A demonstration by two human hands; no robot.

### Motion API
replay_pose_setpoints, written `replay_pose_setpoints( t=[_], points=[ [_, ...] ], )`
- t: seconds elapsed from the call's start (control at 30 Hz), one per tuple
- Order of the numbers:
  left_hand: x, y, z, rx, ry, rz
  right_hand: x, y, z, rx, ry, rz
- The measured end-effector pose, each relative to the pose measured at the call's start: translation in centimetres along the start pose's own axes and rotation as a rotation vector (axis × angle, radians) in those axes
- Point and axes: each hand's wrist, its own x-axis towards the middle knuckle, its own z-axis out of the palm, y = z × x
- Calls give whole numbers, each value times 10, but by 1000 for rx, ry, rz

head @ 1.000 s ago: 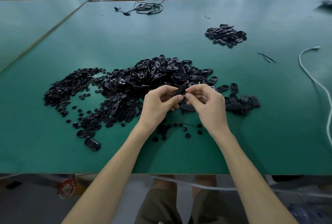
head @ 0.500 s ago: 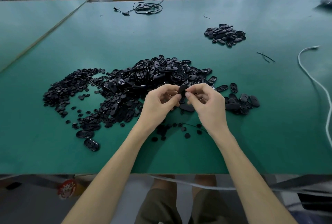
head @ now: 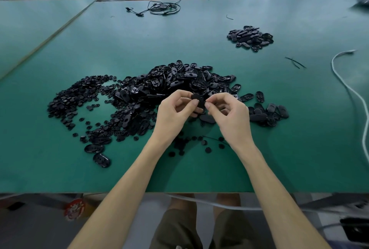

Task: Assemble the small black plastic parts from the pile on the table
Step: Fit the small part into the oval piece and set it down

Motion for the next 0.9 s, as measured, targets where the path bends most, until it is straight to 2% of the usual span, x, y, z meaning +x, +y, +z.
replay_pose_setpoints(
  t=[0.2, 0.63, 0.9],
  points=[
    [0, 3, -3, 2, -3, -25, 1, 1, 2, -58, -30, -18],
    [-1, 3, 0, -2, -72, -4, -1, 2, 2, 1, -24, -5],
    [1, -2, -2, -25, -24, -26, 2, 5, 2, -108, 24, -14]
  ],
)
